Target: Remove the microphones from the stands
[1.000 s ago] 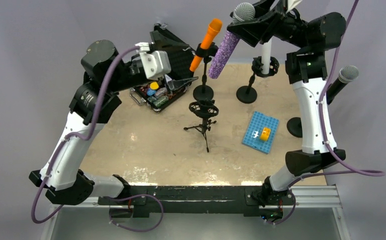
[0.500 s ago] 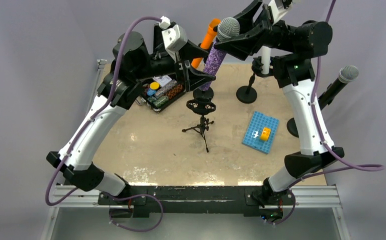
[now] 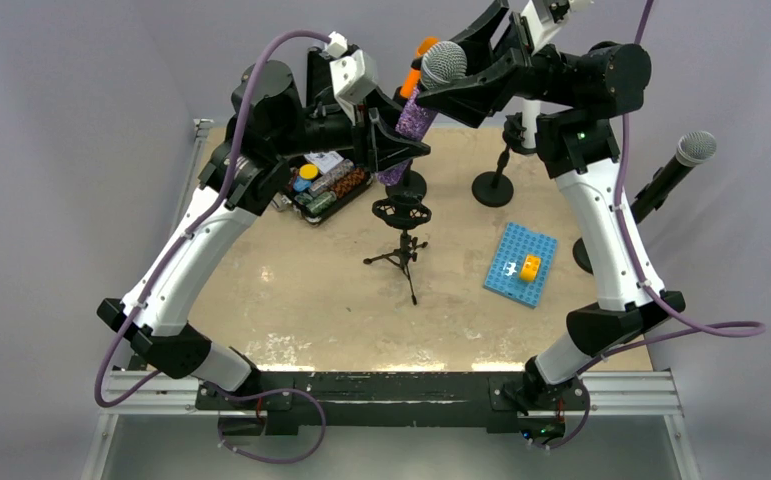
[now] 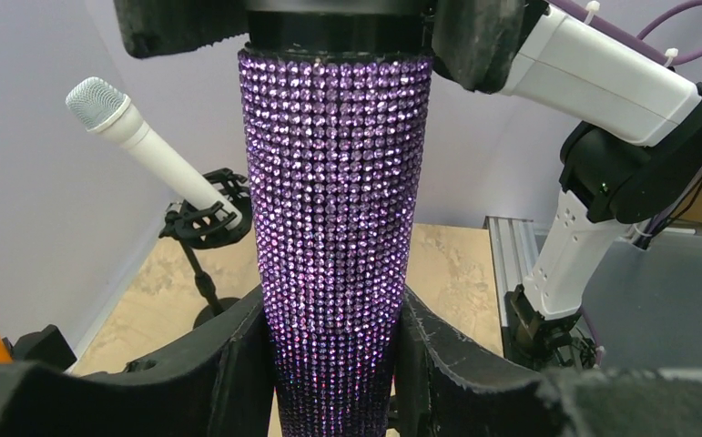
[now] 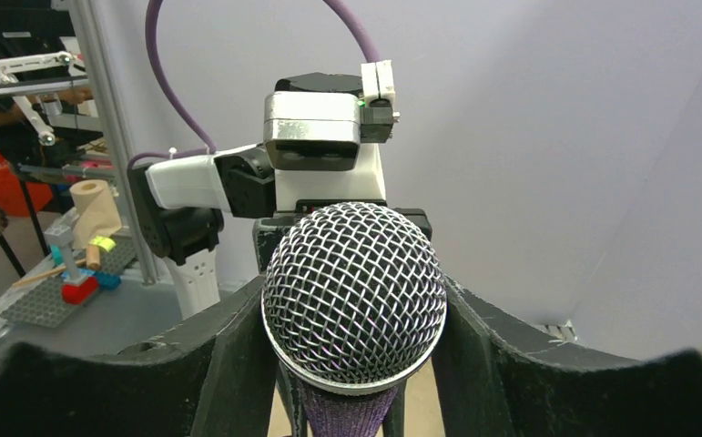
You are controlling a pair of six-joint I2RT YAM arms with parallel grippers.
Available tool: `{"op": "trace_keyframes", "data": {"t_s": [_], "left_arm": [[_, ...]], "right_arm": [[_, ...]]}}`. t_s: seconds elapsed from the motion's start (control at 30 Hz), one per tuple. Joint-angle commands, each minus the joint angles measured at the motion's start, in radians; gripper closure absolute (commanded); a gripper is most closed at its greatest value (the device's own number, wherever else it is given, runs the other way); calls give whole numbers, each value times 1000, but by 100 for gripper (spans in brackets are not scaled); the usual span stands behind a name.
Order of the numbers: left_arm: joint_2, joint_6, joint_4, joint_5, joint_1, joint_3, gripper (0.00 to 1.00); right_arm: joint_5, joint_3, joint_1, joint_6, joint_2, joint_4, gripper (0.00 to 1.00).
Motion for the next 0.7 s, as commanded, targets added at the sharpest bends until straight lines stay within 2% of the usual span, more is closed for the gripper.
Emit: {"op": "trace_keyframes", "data": {"t_s": [0.0,0.1,0.23,0.4,0.5,0.57,0.67], "left_arm": [[-36,42,-8,17,4,56,100],[-47,78,-63,-47,17,95,100],[-63,178,-196,-219,79,190,100],[-122,353,-313,-473,211,192,100],[-146,472,-421,-699,269,145,100],[-151,476,-508,-827,319,101,100],[-189,413,-590,-886,421,-49,100]], "right_arm": [[35,31,5,-45,-2,-64,23],[20,2,2,-54,-23,-83,14],[16,-49,-22,-109,-90,-146,10],[34,-154,-98,-123,-187,-181,6],[70,-251,-143,-131,-253,-223,4],[77,-313,-156,-182,-286,-294,3],[72,-386,-162,-308,-335,-398,2]]}}
